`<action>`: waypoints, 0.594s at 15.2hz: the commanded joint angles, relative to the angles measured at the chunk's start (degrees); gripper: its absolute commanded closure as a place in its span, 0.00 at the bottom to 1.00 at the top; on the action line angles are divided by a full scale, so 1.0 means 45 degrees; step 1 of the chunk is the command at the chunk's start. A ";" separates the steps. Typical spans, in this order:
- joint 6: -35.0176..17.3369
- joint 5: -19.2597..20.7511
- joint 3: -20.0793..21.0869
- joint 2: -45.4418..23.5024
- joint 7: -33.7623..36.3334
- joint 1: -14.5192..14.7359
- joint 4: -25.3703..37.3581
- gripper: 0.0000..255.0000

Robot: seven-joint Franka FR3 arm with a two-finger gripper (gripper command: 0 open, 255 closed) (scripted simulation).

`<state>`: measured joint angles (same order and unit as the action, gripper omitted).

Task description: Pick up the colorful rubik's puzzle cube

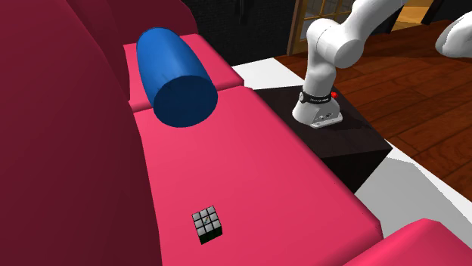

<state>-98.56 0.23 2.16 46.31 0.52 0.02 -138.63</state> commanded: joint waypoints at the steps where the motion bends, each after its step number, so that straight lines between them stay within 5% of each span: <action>1: 0.0000 0.0000 0.0000 0.0000 0.0000 0.0000 0.0000 0.00; 9: -0.2065 -0.1026 0.1853 -0.1852 0.1916 0.0660 -0.0423 0.00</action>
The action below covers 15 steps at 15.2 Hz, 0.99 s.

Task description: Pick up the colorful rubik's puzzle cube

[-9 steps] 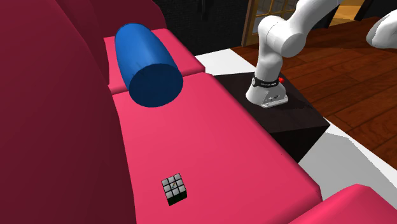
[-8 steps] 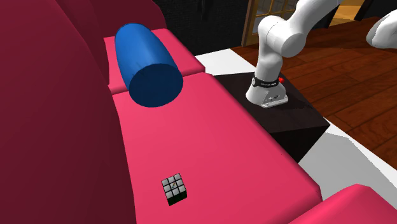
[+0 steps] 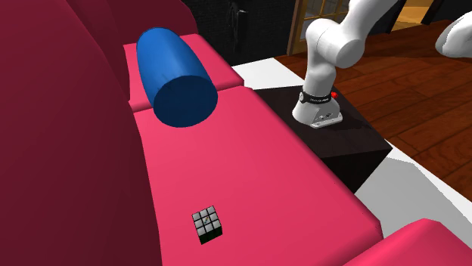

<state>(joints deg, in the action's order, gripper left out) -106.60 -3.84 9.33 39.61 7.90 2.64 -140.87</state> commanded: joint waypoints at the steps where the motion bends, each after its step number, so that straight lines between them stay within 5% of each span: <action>1: -0.0541 -0.0218 0.0493 -0.0666 0.0515 0.0144 0.0091 0.00; 9: -0.2570 -0.0527 0.2340 -0.3551 0.2508 0.0493 0.0792 0.00; 15: -0.3837 0.0063 0.3641 -0.6191 0.4269 0.0577 0.1959 0.00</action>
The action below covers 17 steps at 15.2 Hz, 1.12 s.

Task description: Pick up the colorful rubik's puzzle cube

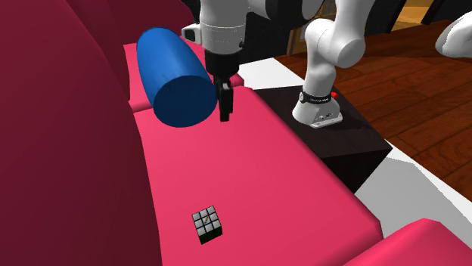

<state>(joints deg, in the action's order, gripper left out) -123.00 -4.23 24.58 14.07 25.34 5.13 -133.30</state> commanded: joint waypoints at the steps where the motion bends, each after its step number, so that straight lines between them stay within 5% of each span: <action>1: -0.0368 0.0339 0.0446 -0.0991 0.0723 0.0040 0.0525 0.00; 9: -0.1190 0.2605 0.1335 -0.5091 0.3571 0.0711 0.3073 0.00; 17: -0.0946 0.4657 0.0911 -0.9208 0.5667 0.2574 0.6697 0.00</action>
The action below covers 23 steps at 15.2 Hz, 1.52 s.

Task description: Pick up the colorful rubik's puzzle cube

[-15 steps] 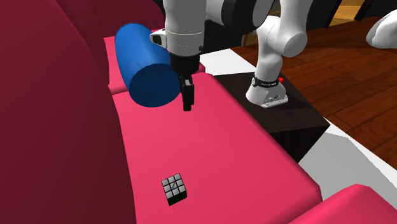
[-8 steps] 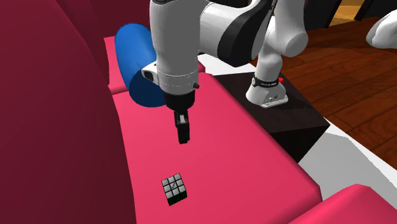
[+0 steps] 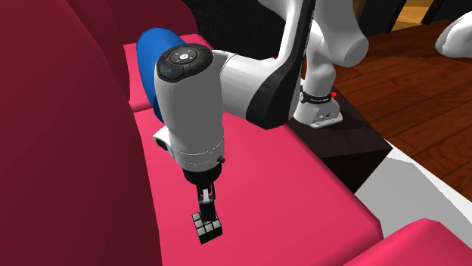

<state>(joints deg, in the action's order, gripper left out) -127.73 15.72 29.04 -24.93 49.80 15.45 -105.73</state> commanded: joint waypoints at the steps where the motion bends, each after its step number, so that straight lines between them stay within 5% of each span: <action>1: 0.0197 0.0398 -0.0166 -0.1047 0.0398 0.0549 0.1109 0.00; 12: -0.0569 0.0995 -0.0588 -0.2401 0.0818 0.1076 0.1593 0.00; 13: -0.0570 0.0997 -0.0588 -0.2404 0.0823 0.1081 0.1594 1.00; 23: -0.0456 0.0940 -0.0544 -0.2296 0.0784 0.1047 0.1606 1.00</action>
<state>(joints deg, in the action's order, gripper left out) -130.01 20.08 26.50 -35.50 53.39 20.23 -98.41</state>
